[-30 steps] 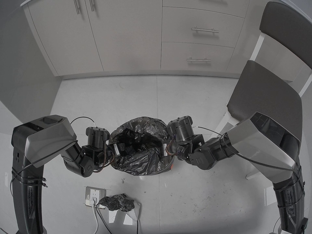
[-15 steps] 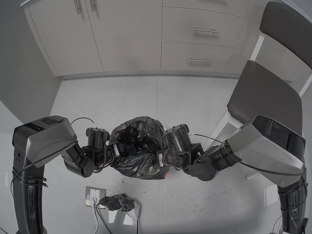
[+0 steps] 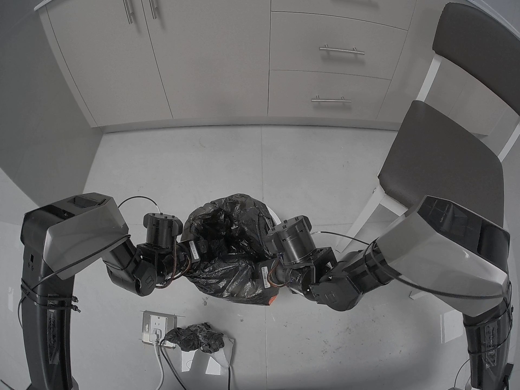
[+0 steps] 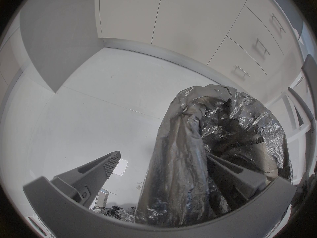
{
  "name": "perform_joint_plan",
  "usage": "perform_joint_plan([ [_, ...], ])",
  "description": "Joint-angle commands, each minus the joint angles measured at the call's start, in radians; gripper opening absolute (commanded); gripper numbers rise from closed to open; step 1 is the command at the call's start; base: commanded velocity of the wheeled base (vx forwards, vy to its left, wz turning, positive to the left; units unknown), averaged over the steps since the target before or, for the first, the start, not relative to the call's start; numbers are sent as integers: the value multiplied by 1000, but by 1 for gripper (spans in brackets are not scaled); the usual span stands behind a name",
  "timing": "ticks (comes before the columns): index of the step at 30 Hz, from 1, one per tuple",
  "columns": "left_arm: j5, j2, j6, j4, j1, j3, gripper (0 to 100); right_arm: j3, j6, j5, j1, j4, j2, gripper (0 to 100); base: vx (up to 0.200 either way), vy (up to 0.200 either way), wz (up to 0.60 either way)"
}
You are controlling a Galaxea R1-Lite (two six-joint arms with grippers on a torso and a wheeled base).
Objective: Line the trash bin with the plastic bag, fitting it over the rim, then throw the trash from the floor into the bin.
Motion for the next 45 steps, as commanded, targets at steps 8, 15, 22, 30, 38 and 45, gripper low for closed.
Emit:
perform_joint_plan([
  [8, 1, 2, -1, 0, 1, 0, 100, -25, -3, -1, 44, -2, 18, 0, 0, 0, 0],
  [15, 1, 0, -1, 0, 1, 0, 100, -35, -2, -4, 50, -2, 33, 0, 0, 0, 0],
  [22, 1, 2, -1, 0, 1, -1, 100, -58, -2, -4, 88, -1, 47, 0, 0, 0, 0],
  [30, 1, 2, -1, 0, 1, -1, 100, -83, -3, -11, 91, -1, 81, 0, 0, 0, 0],
  [38, 1, 2, -1, -2, 0, -1, 100, -106, -12, -27, 8, -1, 82, 0, 0, 0, 0],
  [45, 4, 0, -2, -26, -5, 2, 100, -113, -25, -58, -36, -1, 89, 0, 0, 0, 0],
])
